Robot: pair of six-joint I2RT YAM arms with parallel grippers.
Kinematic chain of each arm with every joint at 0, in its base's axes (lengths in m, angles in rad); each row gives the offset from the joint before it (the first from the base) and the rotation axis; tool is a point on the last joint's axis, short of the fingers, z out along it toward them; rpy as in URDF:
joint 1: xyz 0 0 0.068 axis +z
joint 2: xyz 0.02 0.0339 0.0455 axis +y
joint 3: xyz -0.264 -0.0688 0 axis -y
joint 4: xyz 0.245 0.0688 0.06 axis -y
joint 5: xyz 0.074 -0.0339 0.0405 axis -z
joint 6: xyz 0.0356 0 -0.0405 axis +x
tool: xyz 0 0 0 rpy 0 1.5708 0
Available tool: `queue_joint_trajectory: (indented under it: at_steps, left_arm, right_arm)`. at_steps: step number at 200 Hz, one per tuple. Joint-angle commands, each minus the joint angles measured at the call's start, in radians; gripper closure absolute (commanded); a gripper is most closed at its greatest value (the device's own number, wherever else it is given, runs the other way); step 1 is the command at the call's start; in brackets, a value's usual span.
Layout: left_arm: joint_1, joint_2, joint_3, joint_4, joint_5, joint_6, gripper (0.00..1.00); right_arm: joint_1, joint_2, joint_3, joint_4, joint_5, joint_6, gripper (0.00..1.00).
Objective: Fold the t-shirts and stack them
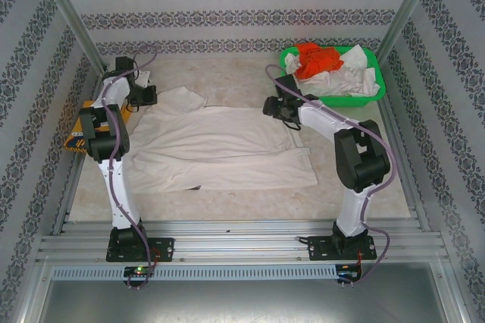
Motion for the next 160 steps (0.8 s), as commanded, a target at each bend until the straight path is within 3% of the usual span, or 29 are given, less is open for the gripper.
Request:
queue_joint_trajectory:
  at_steps: [1,91,160]
  left_arm:
    - [0.032,-0.063,-0.063,0.094,0.018,-0.032,1.00]
    - [0.075,-0.118,-0.155,0.168,0.050,-0.069,1.00]
    - [0.097,-0.139,-0.151,0.165,0.021,-0.085,1.00]
  right_arm:
    - [0.058,0.042,0.014,-0.038,-0.022,-0.012,0.46]
    - [0.174,0.035,-0.206,0.048,-0.087,0.103,0.44]
    - [0.246,0.025,-0.206,0.084,-0.154,0.163,0.44]
